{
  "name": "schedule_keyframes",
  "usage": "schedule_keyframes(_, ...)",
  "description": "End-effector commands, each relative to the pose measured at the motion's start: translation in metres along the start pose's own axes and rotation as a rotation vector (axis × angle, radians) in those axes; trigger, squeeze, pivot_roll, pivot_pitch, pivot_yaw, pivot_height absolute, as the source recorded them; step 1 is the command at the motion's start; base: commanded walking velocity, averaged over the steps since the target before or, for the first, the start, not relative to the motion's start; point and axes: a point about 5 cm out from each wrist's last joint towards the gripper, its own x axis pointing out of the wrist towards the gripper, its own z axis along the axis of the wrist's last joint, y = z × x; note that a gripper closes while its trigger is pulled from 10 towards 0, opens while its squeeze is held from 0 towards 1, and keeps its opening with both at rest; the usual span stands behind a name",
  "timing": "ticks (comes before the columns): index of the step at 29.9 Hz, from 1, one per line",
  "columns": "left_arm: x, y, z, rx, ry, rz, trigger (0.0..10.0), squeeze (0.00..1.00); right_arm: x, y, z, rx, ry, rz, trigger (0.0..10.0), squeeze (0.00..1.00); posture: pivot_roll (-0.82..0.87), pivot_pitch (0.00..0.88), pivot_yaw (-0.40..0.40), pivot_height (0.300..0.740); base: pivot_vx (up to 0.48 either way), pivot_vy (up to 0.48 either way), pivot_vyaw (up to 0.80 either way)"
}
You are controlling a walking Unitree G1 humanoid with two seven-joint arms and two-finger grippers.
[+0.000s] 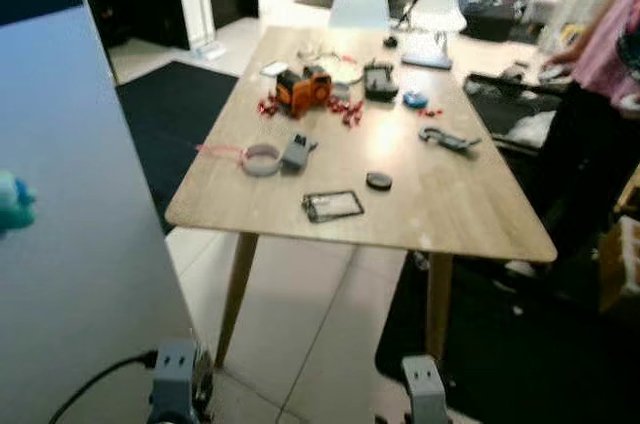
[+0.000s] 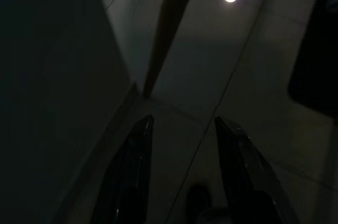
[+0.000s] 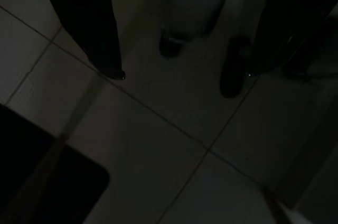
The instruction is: Hang keys on a hook
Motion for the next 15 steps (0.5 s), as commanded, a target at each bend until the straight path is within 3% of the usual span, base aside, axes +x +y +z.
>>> schedule_keyframes(1, 0.0007, -0.0011, 0.0012, 0.006, -0.002, -0.008, 10.0, 0.00, -0.0014, -0.0004, -0.0060, 0.003, 0.020, -0.004, 10.0, 0.00, 0.09, 0.040, -0.020, 0.740, -0.307, 0.000, 0.00)
schedule_keyframes(6, 0.0009, -0.0005, 0.0019, 0.011, -0.004, -0.009, 10.0, 0.00, -0.0014, -0.0001, -0.0061, 0.006, 0.021, -0.004, 10.0, 0.00, 0.09, 0.039, -0.019, 0.740, -0.283, 0.000, 0.00)
schedule_keyframes(15, 0.0017, -0.0035, 0.0040, 0.034, -0.014, -0.031, 10.0, 0.00, -0.0015, 0.0014, -0.0077, 0.013, 0.024, -0.003, 10.0, 0.00, 0.09, 0.045, -0.015, 0.740, 0.000, 0.000, 0.00)
